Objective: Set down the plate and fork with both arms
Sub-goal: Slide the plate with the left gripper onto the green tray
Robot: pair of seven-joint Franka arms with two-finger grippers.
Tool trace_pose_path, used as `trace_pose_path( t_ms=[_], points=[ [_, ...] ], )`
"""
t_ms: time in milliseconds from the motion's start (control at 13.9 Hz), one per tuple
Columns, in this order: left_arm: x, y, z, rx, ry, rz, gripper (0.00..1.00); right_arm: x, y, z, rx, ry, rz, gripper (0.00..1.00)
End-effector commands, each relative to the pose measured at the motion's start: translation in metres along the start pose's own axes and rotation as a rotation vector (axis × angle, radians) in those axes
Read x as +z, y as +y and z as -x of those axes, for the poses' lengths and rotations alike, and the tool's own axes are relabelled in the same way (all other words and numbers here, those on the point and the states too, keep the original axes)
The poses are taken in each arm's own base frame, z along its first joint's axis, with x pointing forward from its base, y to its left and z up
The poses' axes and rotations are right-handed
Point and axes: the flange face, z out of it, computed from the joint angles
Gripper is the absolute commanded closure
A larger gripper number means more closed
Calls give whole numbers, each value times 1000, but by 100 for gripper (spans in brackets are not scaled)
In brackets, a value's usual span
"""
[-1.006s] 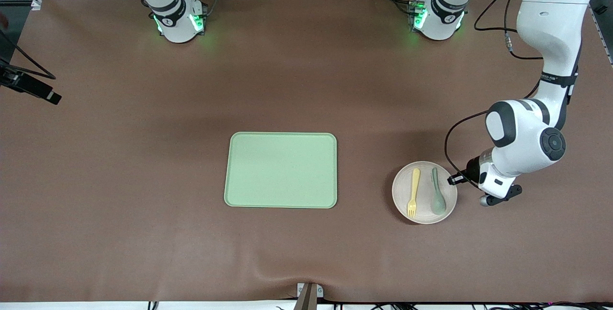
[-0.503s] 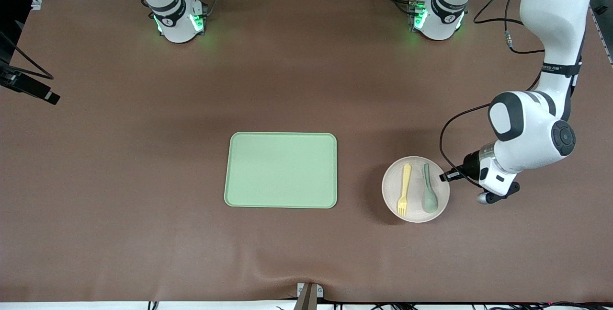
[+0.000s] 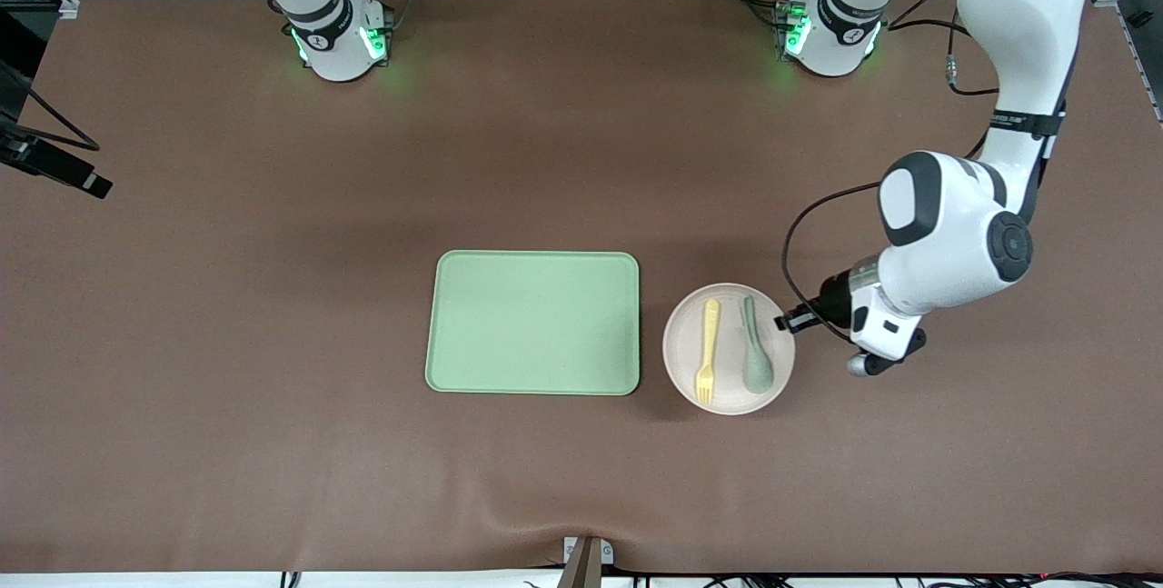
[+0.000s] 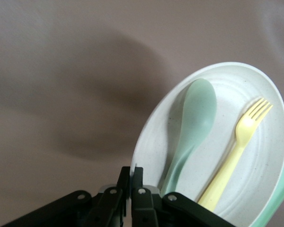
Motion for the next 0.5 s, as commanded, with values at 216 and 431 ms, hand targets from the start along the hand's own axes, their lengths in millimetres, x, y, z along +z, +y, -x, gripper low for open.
trace_pose_path(
  t_ms=[216, 431],
  points=[
    [15, 59, 44, -52, -27, 4, 100, 0, 6, 2, 1, -10, -17, 0],
    [36, 83, 70, -81, -36, 4, 100, 0, 6, 2, -1, -10, -17, 0]
  ],
)
